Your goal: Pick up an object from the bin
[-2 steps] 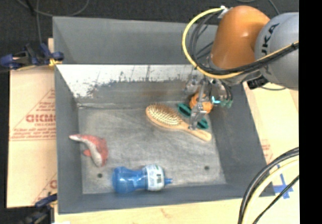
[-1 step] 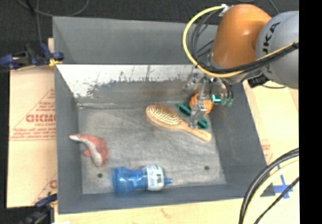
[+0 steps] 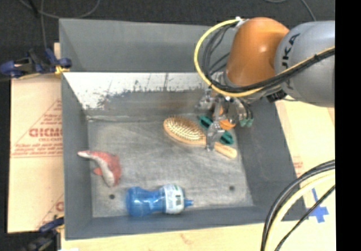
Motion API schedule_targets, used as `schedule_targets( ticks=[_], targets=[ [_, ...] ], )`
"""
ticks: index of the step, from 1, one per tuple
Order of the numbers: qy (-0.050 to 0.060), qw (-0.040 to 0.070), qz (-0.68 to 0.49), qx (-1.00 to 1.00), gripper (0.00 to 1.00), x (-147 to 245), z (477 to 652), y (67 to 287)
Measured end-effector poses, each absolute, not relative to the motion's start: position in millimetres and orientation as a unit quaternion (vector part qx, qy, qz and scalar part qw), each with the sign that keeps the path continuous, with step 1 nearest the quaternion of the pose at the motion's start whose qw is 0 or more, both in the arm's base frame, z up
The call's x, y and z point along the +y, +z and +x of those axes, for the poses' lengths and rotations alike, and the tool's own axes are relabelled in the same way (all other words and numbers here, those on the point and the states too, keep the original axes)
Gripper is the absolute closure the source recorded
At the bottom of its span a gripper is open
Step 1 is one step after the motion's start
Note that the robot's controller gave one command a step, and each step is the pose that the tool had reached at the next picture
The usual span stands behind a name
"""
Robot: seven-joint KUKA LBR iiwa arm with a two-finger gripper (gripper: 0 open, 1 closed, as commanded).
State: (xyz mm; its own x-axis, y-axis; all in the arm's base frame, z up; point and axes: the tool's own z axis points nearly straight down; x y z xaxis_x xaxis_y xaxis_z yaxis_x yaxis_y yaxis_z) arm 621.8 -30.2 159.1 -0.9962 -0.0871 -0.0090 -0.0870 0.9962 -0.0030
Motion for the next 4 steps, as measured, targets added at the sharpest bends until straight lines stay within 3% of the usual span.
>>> schedule_targets(
  ticks=[1,2,3,4],
  targets=[
    [-0.001,0.003,-0.139,0.990,0.00,-12.3,619.3,116.4],
    [-0.003,0.005,-0.218,0.976,0.00,2.2,632.3,92.3],
    [0.002,0.028,-0.139,0.990,1.00,6.3,645.5,89.3],
    [0.002,0.028,-0.139,0.990,1.00,6.4,645.5,89.3]
  ],
)
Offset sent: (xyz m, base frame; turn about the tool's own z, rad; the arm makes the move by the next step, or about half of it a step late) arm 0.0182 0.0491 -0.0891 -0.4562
